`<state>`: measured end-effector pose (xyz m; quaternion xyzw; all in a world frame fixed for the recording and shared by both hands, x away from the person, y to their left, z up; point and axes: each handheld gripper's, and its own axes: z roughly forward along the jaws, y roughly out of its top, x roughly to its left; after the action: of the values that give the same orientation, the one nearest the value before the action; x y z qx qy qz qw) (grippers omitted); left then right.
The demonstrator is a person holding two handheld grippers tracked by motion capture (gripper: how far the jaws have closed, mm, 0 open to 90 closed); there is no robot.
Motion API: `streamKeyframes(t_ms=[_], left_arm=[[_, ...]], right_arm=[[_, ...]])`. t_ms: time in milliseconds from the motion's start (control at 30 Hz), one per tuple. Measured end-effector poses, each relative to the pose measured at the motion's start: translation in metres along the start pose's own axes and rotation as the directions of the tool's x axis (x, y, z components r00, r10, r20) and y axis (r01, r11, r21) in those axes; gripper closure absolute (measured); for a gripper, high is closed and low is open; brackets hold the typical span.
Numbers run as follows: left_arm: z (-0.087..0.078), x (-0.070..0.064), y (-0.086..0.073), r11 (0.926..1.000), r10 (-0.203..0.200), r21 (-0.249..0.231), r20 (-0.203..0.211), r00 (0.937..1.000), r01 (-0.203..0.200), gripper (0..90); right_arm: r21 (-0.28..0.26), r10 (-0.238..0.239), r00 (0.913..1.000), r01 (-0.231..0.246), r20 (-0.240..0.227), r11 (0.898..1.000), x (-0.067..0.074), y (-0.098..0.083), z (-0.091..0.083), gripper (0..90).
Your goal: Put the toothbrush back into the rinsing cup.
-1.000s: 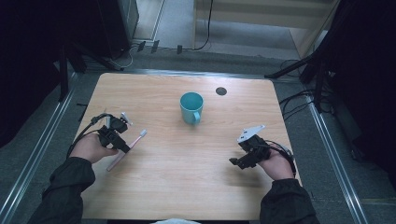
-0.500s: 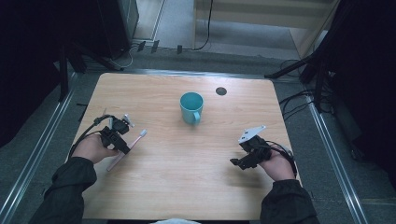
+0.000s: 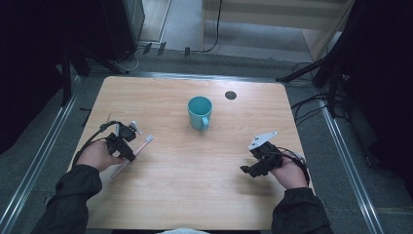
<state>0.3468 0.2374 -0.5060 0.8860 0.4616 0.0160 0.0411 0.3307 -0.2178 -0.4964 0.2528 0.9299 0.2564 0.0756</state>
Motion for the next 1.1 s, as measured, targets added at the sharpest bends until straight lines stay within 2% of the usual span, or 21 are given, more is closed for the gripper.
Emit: streamKeyframes(t_ms=[33,233,367,533,700,767,867,1100], left_arm=[[0.0004,-0.0043,0.0011,1.0000,-0.001,0.007,-0.024,0.9997,0.001,70.2],[0.0005,-0.0085,0.0032,0.9997,-0.019,0.018,-0.029,0.9994,0.019,76.9],[0.0004,-0.0082,0.0040,0.9995,-0.022,0.024,-0.031,0.9993,0.022,77.5],[0.0006,-0.0077,0.0045,0.9991,-0.040,0.017,-0.024,0.9989,0.040,77.9],[0.0003,-0.0052,0.0043,0.9987,-0.051,0.008,0.000,0.9987,0.051,78.7],[0.0004,-0.0029,0.0041,0.9973,-0.073,0.004,0.015,0.9972,0.073,78.7],[0.0002,-0.0020,0.0041,0.9963,-0.086,0.006,0.020,0.9961,0.086,78.8],[-0.0005,-0.0014,0.0032,0.9961,-0.087,0.020,0.026,0.9959,0.087,78.9]], right_arm=[[0.001,-0.006,1.0000,0.006,0.002,1.000,0.0002,-0.0001,-0.0002,22.6],[0.011,-0.007,0.9999,0.007,0.010,1.000,0.0003,-0.0004,0.0002,22.6],[0.014,-0.007,0.9999,0.007,0.011,1.000,0.0006,-0.0002,0.0004,22.6],[0.015,-0.011,0.9999,0.011,0.011,1.000,0.0005,-0.0003,0.0009,22.6],[0.018,-0.007,0.9999,0.007,0.011,1.000,0.0001,-0.0007,0.0013,22.6],[0.019,-0.009,0.9999,0.009,0.010,1.000,0.0002,-0.0006,0.0012,22.7],[0.018,-0.012,0.9999,0.012,0.011,1.000,0.0004,-0.0004,0.0010,22.6],[0.019,-0.009,0.9999,0.008,0.010,1.000,0.0002,-0.0005,0.0012,22.7]])
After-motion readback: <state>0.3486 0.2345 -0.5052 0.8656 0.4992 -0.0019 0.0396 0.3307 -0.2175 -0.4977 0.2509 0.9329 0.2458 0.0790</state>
